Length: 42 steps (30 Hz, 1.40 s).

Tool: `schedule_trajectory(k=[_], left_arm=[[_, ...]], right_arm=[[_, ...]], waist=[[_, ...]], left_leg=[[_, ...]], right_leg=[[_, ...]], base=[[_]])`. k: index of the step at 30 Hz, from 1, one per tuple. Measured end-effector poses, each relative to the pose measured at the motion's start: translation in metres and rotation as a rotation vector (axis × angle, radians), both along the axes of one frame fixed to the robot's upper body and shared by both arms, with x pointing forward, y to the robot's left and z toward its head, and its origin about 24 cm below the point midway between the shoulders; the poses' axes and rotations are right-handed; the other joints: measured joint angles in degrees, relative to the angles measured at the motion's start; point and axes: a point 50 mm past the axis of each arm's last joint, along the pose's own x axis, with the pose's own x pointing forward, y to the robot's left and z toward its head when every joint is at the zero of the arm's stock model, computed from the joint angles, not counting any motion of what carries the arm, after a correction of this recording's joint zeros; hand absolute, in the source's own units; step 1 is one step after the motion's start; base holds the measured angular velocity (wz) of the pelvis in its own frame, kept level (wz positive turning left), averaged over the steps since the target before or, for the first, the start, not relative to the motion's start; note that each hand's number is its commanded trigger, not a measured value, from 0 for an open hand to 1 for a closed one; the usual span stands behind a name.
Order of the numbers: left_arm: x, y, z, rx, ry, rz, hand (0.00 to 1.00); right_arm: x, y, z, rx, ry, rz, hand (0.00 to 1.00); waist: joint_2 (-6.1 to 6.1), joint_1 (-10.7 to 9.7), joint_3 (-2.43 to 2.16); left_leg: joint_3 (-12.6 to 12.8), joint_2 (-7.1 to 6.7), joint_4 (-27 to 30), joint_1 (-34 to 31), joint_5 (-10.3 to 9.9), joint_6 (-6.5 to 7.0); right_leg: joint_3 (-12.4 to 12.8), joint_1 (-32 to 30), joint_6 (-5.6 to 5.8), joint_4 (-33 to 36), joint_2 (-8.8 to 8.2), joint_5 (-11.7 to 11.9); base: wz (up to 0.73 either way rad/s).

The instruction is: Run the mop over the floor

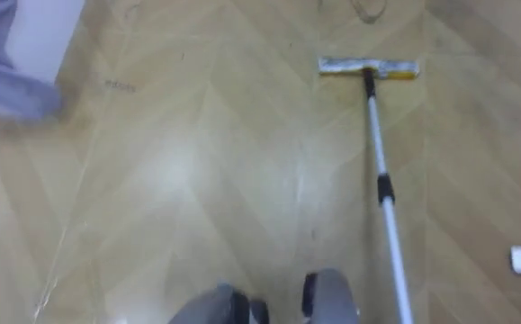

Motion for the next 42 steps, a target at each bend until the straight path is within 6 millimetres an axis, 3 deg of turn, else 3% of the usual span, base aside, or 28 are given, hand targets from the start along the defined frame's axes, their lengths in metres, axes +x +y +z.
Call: schedule_trajectory(k=[2,4,5,6,7,8,9,12,13,14,15,16,18,20,21,23,24,27,29,31,32,35,36,37,38,39,40,42], left_arm=[[-0.01,-0.001,-0.002,0.014,0.04,0.014,0.0],[-0.014,0.002,-0.002,0.026,0.056,0.024,0.0],[-0.014,0.005,-0.001,0.042,0.056,0.034,0.0],[-0.016,0.006,-0.001,0.047,0.059,0.049,0.0],[-0.018,0.007,-0.001,0.055,0.062,0.059,0.0],[-0.016,0.006,-0.001,0.056,0.055,0.05,0.0],[-0.015,0.005,0.0,0.055,0.048,0.046,0.0],[-0.014,0.006,0.0,0.046,0.042,0.041,0.0],[-0.018,0.006,0.0,0.038,0.05,0.041,0.0],[-0.022,0.007,0.0,0.032,0.056,0.041,0.0],[-0.022,0.008,0.0,0.032,0.058,0.039,0.0],[-0.024,0.011,0.0,0.027,0.066,0.037,0.0],[-0.018,0.009,0.001,0.011,0.05,0.027,0.0],[-0.012,0.006,0.002,0.0,0.023,0.009,0.0],[-0.011,0.006,0.003,0.001,0.02,0.005,0.0],[-0.005,0.005,0.004,-0.002,-0.009,-0.002,0.0],[-0.003,0.004,0.005,-0.001,-0.017,-0.006,0.0],[0.001,0.007,0.006,0.016,-0.039,0.003,0.0],[0.0,0.005,0.006,0.022,-0.037,-0.002,0.0],[-0.003,-0.001,0.004,0.01,-0.018,-0.001,0.0],[-0.008,-0.003,0.002,0.005,-0.001,0.005,0.0],[-0.024,0.0,0.0,0.007,0.05,0.039,0.0],[-0.024,0.002,0.001,0.006,0.051,0.052,0.0],[-0.024,0.006,0.002,0.013,0.05,0.068,0.0],[-0.027,0.009,0.003,0.021,0.046,0.087,0.0],[-0.028,0.009,0.004,0.019,0.041,0.097,0.0],[-0.027,0.01,0.005,0.016,0.033,0.103,0.0],[-0.023,0.012,0.006,0.016,0.016,0.096,0.0]], right_arm=[[0.013,-0.003,0.001,-0.021,-0.016,0.004,1.0],[0.034,-0.007,0.004,-0.037,-0.048,0.013,1.0],[0.055,-0.01,0.007,-0.054,-0.078,0.026,1.0],[0.067,-0.013,0.009,-0.064,-0.097,0.036,1.0],[0.092,-0.019,0.016,-0.088,-0.15,0.064,1.0],[0.12,-0.025,0.025,-0.107,-0.223,0.091,1.0],[0.135,-0.026,0.03,-0.115,-0.266,0.105,1.0],[0.179,-0.028,0.048,-0.097,-0.425,0.138,1.0],[0.185,-0.026,0.05,-0.083,-0.445,0.153,1.0],[0.184,-0.026,0.049,-0.067,-0.446,0.146,1.0],[0.181,-0.025,0.047,-0.058,-0.442,0.137,1.0],[0.169,-0.026,0.042,-0.041,-0.417,0.119,1.0],[0.146,-0.03,0.035,-0.036,-0.361,0.098,1.0],[0.103,-0.039,0.026,-0.046,-0.25,0.058,1.0],[0.092,-0.042,0.025,-0.054,-0.221,0.054,1.0],[0.047,-0.049,0.021,-0.088,-0.108,0.033,1.0],[0.037,-0.048,0.02,-0.092,-0.086,0.026,1.0],[0.011,-0.032,0.012,-0.076,-0.037,0.01,1.0],[0.005,-0.014,0.005,-0.044,-0.027,-0.01,1.0],[0.004,-0.009,0.003,-0.034,-0.012,-0.022,1.0],[0.005,-0.009,0.003,-0.034,-0.005,-0.03,1.0],[0.028,-0.019,0.008,-0.06,-0.019,-0.018,1.0],[0.039,-0.022,0.01,-0.069,-0.037,-0.005,1.0],[0.065,-0.028,0.015,-0.089,-0.085,0.027,1.0],[0.092,-0.035,0.023,-0.11,-0.144,0.054,1.0],[0.106,-0.038,0.028,-0.12,-0.178,0.067,1.0],[0.131,-0.044,0.037,-0.136,-0.239,0.093,1.0],[0.164,-0.046,0.051,-0.141,-0.352,0.107,1.0]], waist=[[-0.6,0.5,0.23],[-0.73,1.8,0.32],[-1.6,2.4,0.73],[-2.17,2.8,0.98],[-3.29,4.1,0.86],[-4.44,5.4,1.02],[-4.83,6.0,1.11],[-5.68,8.5,1.57],[-6.06,8.7,1.7],[-5.72,8.9,1.5],[-5.9,8.8,1.57],[-6.25,8.2,0.76],[-6.21,8.1,0.78],[-5.86,7.1,0.6],[-5.61,6.6,0.58],[-3.17,5.2,-0.03],[-2.4,5.0,-0.17],[-1.25,3.3,-0.18],[-1.09,1.3,0.03],[-0.98,1.5,0.14],[-0.78,1.6,0.22],[-1.22,2.7,0.38],[-1.23,2.8,0.42],[-2.43,3.6,0.99],[-3.67,4.9,1.05],[-4.19,5.3,1.08],[-4.83,5.7,1.02],[-5.96,6.8,1.55]], left_leg=[[-0.8,0.21,0.4,4.0,-3.1,-1.3],[-0.3,2.25,5.7,4.4,-3.2,-3.49],[0.4,3.91,13.0,2.3,0.5,-6.43],[0.6,4.53,16.6,1.1,3.0,-7.04],[0.6,5.19,23.4,-1.8,9.5,-7.94],[0.6,5.71,27.9,-4.8,13.3,-8.83],[0.4,5.93,29.3,-6.6,13.2,-8.72],[-0.7,6.75,20.4,-12.1,10.7,-8.2],[-0.9,6.69,11.1,-12.1,10.7,-8.4],[-1.2,6.72,1.6,-11.6,11.6,-8.16],[-0.9,6.64,0.7,-11.7,12.8,-6.11],[-0.3,5.97,0.6,-11.1,11.8,-3.96],[0.2,4.61,0.8,-9.4,9.7,-1.64],[1.7,1.95,0.7,-5.8,6.5,0.2],[1.7,1.19,0.7,-5.0,5.8,0.5],[1.0,-0.36,0.9,-2.8,3.0,1.62],[0.4,-0.56,0.9,-2.4,2.5,1.69],[-1.3,-1.73,-1.0,-0.5,2.0,1.89],[-2.4,-2.34,-3.5,1.9,1.6,1.7],[-2.9,-2.28,-5.0,4.6,0.7,1.19],[-3.3,-2.24,-5.0,6.6,-0.5,0.89],[-3.4,-1.31,-1.5,9.3,-2.9,-1.58],[-2.3,-0.56,1.8,8.3,-2.0,-3.31],[-0.2,1.42,10.7,4.6,2.6,-8.32],[1.6,2.95,19.1,0.6,9.7,-9.74],[1.8,3.32,22.6,-1.6,13.3,-9.84],[1.7,4.12,26.2,-5.4,14.5,-9.07],[1.7,5.98,20.7,-10.0,11.2,-7.57]], right_leg=[[-2.4,3.0,-2.06,-3.5,-0.12,2.0],[-3.6,5.4,-2.97,-2.1,0.46,-0.6],[-3.2,6.5,-3.69,0.0,1.44,-2.7],[-2.9,7.1,-4.24,1.1,1.78,-3.7],[-2.4,7.6,-5.08,3.2,2.19,-5.9],[-1.8,8.0,-5.63,4.5,2.99,-7.5],[-1.8,8.2,-5.82,5.2,3.18,-8.2],[-1.8,11.8,-5.78,5.3,4.5,-11.0],[-1.9,14.3,-5.27,4.3,4.75,-12.2],[-2.3,16.9,-4.84,3.1,4.73,-13.6],[-2.4,18.1,-4.35,2.7,4.49,-14.5],[-2.7,19.6,-3.06,1.7,3.58,-15.9],[-2.6,21.4,-2.03,1.5,2.34,-15.8],[-2.5,22.5,1.59,5.8,-1.04,-13.7],[-2.5,22.5,2.06,7.4,-1.36,-12.6],[-0.4,19.5,2.24,15.2,-1.48,-3.5],[0.1,18.3,2.14,16.9,-0.95,-2.0],[1.0,9.8,1.87,16.5,0.68,-3.4],[0.1,5.7,1.42,5.7,1.4,-3.7],[-1.1,5.2,-0.42,-4.5,1.81,-2.2],[-1.5,5.9,-1.56,-7.6,1.98,0.3],[-2.8,9.4,-2.84,-6.1,2.19,-0.3],[-2.7,9.6,-3.04,-5.4,2.59,-0.9],[-1.9,9.7,-3.21,-3.3,3.21,-2.6],[-0.5,9.8,-3.54,-0.9,3.83,-4.5],[-0.1,9.9,-3.79,0.1,3.87,-5.3],[0.1,10.0,-4.7,1.9,3.9,-6.6],[0.5,10.5,-4.27,3.0,4.2,-8.4]], base=[[0.0],[-0.07],[-0.11],[-0.19],[-0.34],[-0.36],[-0.31],[-0.15],[0.04],[0.08],[0.23],[0.33],[0.28],[0.27],[0.37],[0.19],[-0.03],[0.0],[0.12],[-0.05],[0.0],[-0.04],[-0.18],[-0.31],[-0.35],[-0.3],[-0.06],[0.0]])
